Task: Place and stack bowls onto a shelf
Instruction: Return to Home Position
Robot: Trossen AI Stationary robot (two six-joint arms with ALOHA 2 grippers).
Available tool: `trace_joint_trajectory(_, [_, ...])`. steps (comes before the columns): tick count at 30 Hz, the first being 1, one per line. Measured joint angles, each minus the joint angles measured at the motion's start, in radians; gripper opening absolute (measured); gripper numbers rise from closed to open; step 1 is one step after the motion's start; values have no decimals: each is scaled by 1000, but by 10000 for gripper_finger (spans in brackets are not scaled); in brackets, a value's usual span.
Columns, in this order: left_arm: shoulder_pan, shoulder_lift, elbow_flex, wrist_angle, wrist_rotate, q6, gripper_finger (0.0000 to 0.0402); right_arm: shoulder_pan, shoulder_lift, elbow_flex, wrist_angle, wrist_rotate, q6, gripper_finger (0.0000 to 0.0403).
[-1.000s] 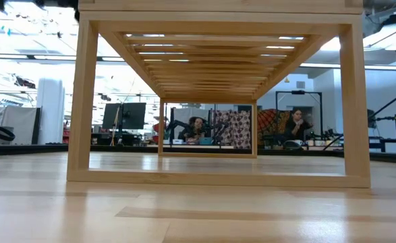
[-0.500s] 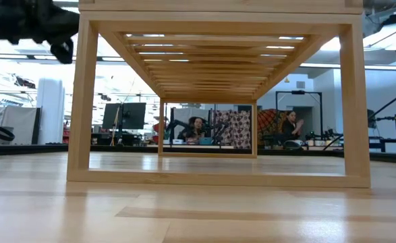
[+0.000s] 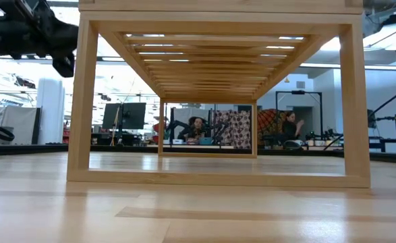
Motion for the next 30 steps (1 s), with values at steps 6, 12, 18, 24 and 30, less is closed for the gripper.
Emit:
trace_joint_trajectory(6, [0,0,0,-89,-18,-16,0,81,-98,-197,156,44,25,19])
trace_joint_trajectory(12, [0,1,0,-223,-12,-17,0,4,-208,-373,318,-4,-63,19])
trace_joint_trajectory(18, [0,8,0,-221,-7,-5,0,-205,-347,-470,347,-208,-199,19])
trace_joint_trajectory(24, [0,8,0,-220,-7,-6,0,-199,-522,-669,516,-249,-178,19])
trace_joint_trajectory(30, [0,8,0,-220,-7,-6,0,-157,-645,-833,588,-218,-173,19])
